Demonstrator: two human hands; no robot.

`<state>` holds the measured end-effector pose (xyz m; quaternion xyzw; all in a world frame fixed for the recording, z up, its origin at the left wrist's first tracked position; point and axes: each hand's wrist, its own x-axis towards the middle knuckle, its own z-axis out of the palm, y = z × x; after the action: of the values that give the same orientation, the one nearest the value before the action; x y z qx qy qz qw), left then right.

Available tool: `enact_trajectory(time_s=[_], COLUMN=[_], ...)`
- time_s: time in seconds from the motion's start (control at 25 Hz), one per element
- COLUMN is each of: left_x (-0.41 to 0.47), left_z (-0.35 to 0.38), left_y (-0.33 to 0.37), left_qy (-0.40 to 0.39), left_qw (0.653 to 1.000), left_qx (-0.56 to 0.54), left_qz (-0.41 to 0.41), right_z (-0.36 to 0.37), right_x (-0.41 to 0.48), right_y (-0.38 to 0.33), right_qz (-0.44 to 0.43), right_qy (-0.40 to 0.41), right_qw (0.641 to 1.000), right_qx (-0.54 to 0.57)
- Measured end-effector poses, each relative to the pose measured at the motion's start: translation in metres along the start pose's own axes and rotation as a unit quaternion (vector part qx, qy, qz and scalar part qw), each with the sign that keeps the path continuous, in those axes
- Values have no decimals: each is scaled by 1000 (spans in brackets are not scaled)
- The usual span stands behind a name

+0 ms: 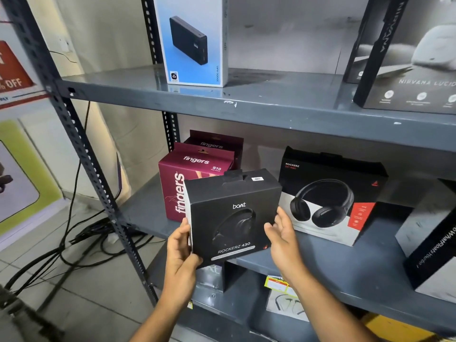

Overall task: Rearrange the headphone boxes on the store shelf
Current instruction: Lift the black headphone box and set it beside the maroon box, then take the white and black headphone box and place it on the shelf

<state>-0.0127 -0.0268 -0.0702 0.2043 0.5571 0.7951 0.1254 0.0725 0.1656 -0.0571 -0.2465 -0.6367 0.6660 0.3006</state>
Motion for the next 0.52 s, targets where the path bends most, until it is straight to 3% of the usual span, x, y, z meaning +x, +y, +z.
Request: enact_trajectory(time_s=[0.12, 0.28, 0.4, 0.52], left_x=[-2, -28, -62, -95], left_z=[-4, -6, 6, 39], left_y=[-12, -29, -46, -72], left_qy=[-3, 104, 149, 118], left_qw=[999, 987, 972, 972], left_qx=[34, 116, 153, 147], left_qz=[5, -41, -101, -141], right_z=[-3, -23, -59, -110], right_x=[-2, -15, -32, -59], right_y=[7, 11, 15, 21], right_qz=[-4, -25, -33, -18], right_qy=[-5, 12, 60, 144], right_qw=[1000, 999, 997, 988], right_qx=[-4, -25, -41, -53])
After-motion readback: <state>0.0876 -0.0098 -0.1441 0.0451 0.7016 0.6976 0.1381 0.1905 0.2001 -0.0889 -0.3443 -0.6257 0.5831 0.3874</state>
